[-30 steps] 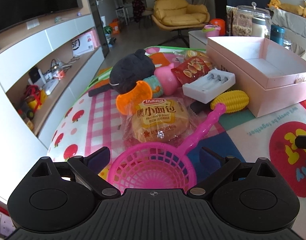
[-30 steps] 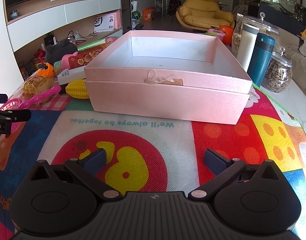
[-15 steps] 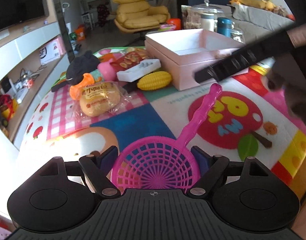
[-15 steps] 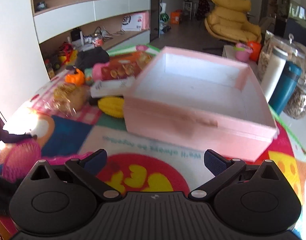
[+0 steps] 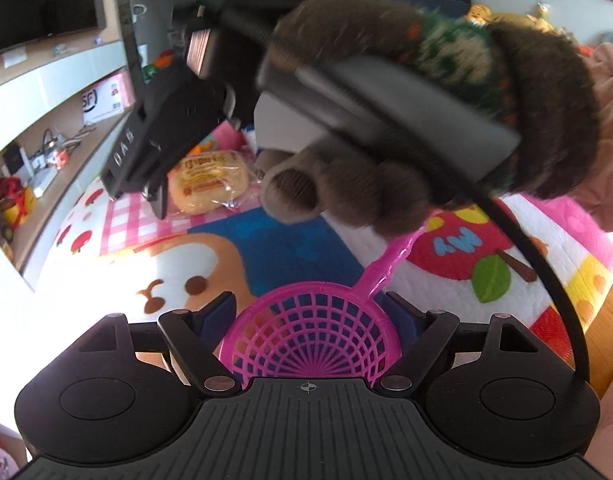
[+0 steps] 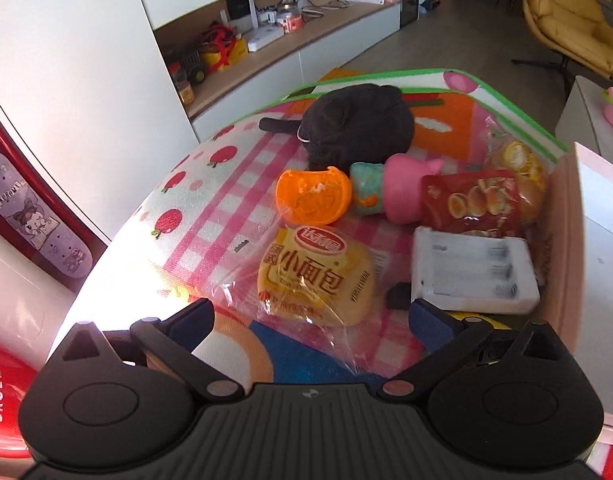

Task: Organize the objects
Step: 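Grasp the pink toy strainer with the left gripper while the right gripper grasps the bread bun, then carry the pink strainer into the pink box and open the left gripper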

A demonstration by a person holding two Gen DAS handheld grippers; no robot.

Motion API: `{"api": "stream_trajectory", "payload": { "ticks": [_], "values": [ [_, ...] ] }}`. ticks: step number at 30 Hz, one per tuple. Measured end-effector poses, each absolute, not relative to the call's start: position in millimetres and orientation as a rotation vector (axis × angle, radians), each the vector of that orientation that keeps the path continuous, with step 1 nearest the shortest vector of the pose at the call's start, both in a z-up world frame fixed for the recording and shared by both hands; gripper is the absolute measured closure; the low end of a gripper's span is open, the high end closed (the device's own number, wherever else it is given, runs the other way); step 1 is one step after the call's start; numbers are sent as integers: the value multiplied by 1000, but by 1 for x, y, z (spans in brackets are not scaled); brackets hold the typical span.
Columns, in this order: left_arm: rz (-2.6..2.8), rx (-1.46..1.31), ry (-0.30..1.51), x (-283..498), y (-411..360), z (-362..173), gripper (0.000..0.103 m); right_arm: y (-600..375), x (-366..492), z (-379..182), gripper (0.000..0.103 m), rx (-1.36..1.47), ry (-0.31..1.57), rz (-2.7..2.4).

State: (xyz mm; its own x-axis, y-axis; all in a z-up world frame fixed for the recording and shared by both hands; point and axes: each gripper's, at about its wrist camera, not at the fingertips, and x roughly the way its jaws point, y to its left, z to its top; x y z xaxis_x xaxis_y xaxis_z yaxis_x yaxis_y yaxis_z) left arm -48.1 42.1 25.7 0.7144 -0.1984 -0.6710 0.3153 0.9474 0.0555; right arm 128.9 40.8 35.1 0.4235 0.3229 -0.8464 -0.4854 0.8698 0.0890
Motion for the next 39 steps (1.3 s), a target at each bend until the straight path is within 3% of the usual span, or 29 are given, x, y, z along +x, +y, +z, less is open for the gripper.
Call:
{"api": "stream_trajectory", "payload": {
  "ticks": [2,4,5,6,7,9,20,29,31,35,39],
  "values": [
    [-273,156,724,-47,46,26,18,53,129,35,0,-235,948,493],
    [-272,145,729,-46,49,27,18,58,134,34,7,-242,970,493],
    [-269,146,732,-46,49,28,18,56,132,37,18,-247,970,493],
    [-267,149,734,-46,48,28,18,54,131,38,36,-254,985,506],
    [-268,152,737,-46,46,28,18,50,128,41,42,-250,991,512],
    [-266,160,743,-48,43,29,18,37,121,49,78,-234,1012,526],
    [-289,213,757,-63,16,40,18,-75,26,84,88,-219,907,554],
    [-312,281,763,-62,-14,41,18,-159,-23,32,85,-401,892,385],
    [-292,288,762,-57,-18,43,18,-169,-29,27,77,-385,853,382],
    [-245,279,745,-51,-15,56,18,-178,-33,28,23,-305,803,447],
    [-180,232,719,-47,2,74,18,-166,-33,31,22,-238,758,520]
  ]
}}
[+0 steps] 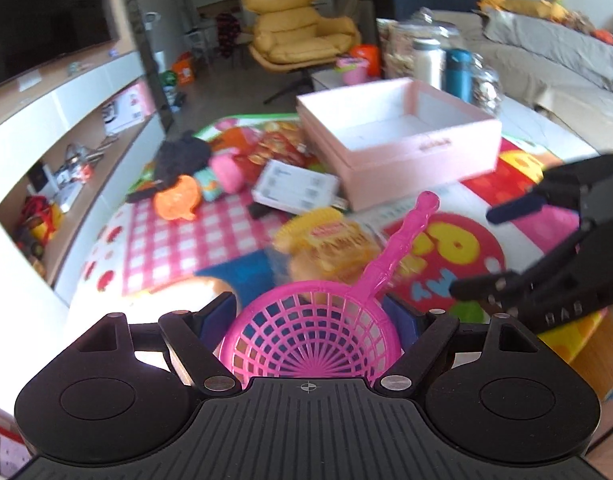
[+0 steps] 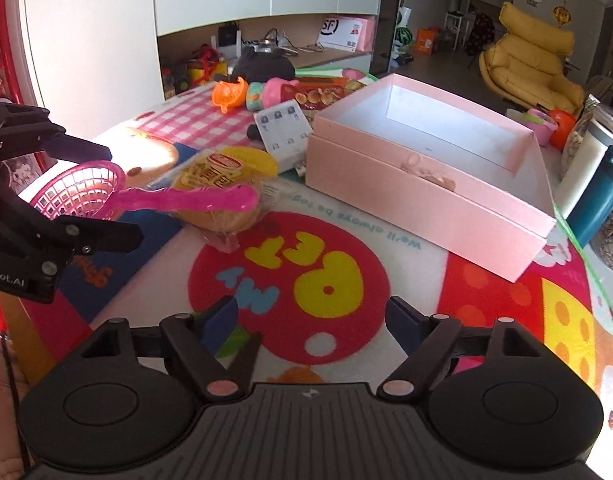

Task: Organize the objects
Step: 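Carry the pink strainer into the pink box and open the left gripper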

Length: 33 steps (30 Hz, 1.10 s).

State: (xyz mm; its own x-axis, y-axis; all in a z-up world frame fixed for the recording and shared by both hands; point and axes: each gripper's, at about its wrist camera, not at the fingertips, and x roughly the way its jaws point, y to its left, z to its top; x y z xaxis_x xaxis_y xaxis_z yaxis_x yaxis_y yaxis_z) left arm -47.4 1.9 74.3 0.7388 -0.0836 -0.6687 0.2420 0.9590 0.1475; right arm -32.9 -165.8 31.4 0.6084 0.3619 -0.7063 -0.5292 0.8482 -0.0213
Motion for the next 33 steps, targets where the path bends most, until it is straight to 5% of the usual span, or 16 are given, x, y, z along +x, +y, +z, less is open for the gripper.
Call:
{"api": "stream_trajectory", "payload": {
  "ticks": [10,11,12,16,27,33],
  "values": [
    [-110,150,642,-27,9,118,18,-92,6,19,13,-217,684,603],
    [-111,152,636,-26,6,120,18,-90,9,18,19,-202,709,619],
    [-114,159,630,-26,3,122,18,-90,9,19,40,-188,730,642],
    [-132,178,635,-26,-8,120,18,-100,-12,30,64,-247,702,623],
    [-231,163,604,14,-54,132,18,-168,-52,63,84,-235,680,519],
    [-286,134,480,84,-100,135,17,-187,-51,70,86,-208,658,475]
  ]
}}
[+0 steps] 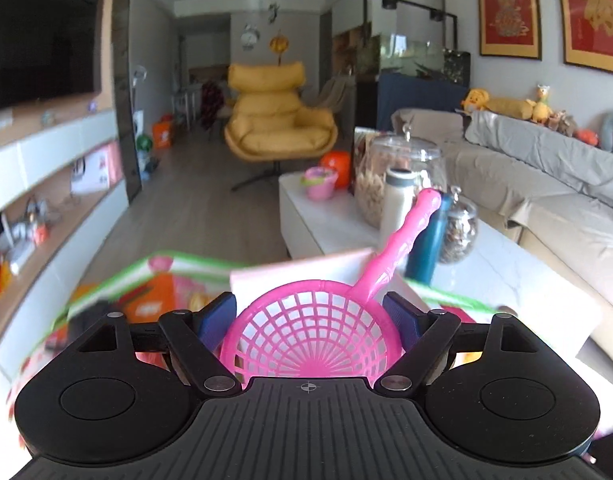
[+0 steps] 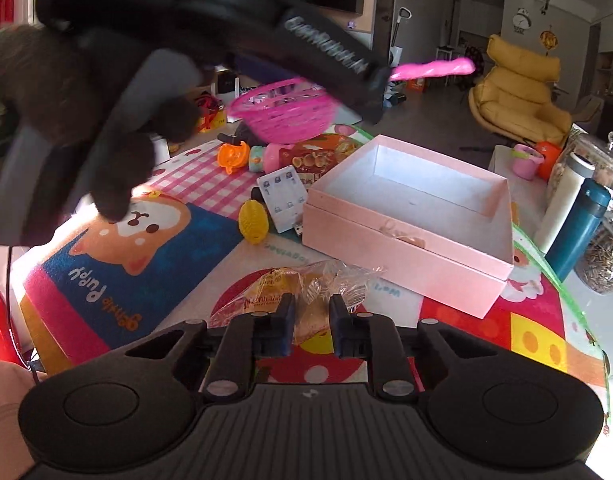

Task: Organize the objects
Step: 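Carry the pink strainer into the pink box and open the left gripper, then lower the packaged bread bun into the pink box and open the right gripper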

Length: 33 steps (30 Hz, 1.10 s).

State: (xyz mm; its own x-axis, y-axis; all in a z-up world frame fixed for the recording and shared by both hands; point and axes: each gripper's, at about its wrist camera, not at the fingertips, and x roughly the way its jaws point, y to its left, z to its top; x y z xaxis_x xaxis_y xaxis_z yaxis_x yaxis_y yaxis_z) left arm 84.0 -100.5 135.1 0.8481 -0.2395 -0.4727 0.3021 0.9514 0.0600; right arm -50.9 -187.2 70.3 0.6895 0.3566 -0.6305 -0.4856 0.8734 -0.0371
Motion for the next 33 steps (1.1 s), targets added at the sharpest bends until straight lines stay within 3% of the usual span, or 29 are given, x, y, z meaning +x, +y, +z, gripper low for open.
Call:
{"api": "stream_trajectory", "payload": {
  "ticks": [3,9,15,18,26,28,29,30,32,33],
  "values": [
    [-267,180,562,119,-122,114,17,-193,-47,69,89,-192,669,457],
    [-293,220,504,121,-122,107,21,-205,-42,72,91,-165,668,447],
    [-241,-56,443,102,-52,114,24,-219,-33,100,95,-95,639,421],
    [-199,-65,422,73,-17,105,24,-226,-21,124,100,-73,598,392],
    [-208,-93,557,26,36,70,24,-205,56,185,101,-27,551,351],
    [-217,-99,586,18,41,65,24,-201,65,182,93,-51,604,353],
    [-222,-105,600,15,42,62,24,-199,65,175,74,-77,629,343],
    [-228,-111,614,12,43,59,24,-199,59,167,41,-98,648,334],
    [-241,-119,650,8,40,51,24,-202,43,142,7,-117,684,307],
    [-253,-117,664,6,37,46,24,-204,35,128,6,-121,715,299]
  ]
}}
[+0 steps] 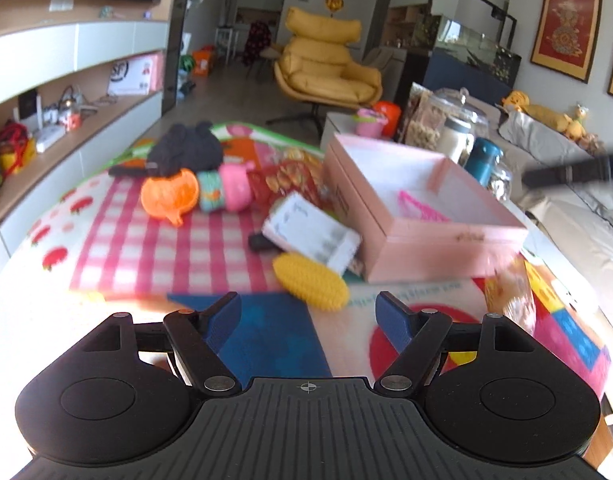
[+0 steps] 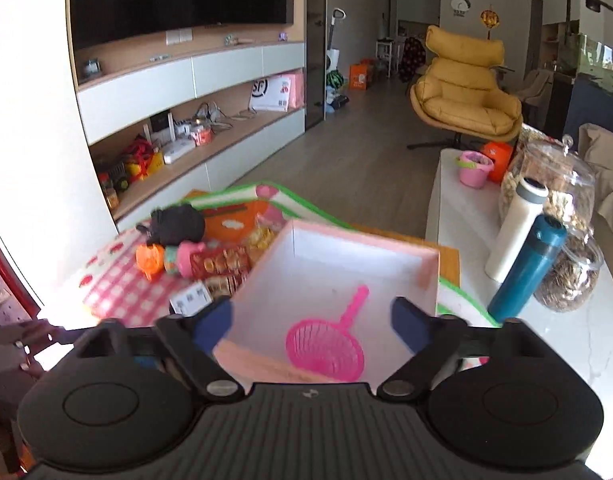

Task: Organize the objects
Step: 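Lower the packaged bread bun into the pink box and open the right gripper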

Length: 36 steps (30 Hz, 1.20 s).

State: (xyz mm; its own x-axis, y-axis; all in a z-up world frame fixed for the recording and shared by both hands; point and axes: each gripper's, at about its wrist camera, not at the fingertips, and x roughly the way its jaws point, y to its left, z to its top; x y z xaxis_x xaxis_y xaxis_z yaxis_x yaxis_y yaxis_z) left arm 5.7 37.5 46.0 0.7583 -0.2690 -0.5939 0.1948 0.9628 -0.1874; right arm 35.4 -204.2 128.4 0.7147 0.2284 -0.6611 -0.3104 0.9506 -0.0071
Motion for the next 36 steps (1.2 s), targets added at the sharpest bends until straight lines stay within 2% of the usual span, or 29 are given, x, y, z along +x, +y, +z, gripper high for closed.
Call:
{"api": "stream_trajectory", "payload": {
  "ticks": [4,7,8,9,12,15,19,26,28,29,30,36],
  "values": [
    [-296,-88,705,6,21,31,24,-217,27,72,6,-56,891,227],
    [-303,-81,724,5,14,26,24,-222,34,49,6,30,950,214],
    [-302,-78,729,4,14,26,24,-220,35,48,11,46,959,233],
    [-297,-75,733,4,14,25,24,-216,36,48,28,53,971,268],
    [-287,-87,735,4,17,25,24,-198,31,55,52,9,986,343],
    [-287,-102,733,3,21,26,24,-186,21,71,65,-7,960,388],
    [-298,-110,729,1,21,27,24,-185,10,102,71,23,896,434],
    [-317,-111,733,1,18,26,24,-176,38,183,70,-67,643,353],
    [-313,-104,732,0,18,26,24,-172,57,194,56,-104,599,309],
    [-310,-101,730,-1,18,26,24,-173,66,196,27,-101,576,271],
    [-307,-99,727,-2,20,27,24,-173,71,195,13,-100,551,241],
    [-268,-122,719,7,26,31,24,-168,59,144,12,-130,601,261]
  ]
}}
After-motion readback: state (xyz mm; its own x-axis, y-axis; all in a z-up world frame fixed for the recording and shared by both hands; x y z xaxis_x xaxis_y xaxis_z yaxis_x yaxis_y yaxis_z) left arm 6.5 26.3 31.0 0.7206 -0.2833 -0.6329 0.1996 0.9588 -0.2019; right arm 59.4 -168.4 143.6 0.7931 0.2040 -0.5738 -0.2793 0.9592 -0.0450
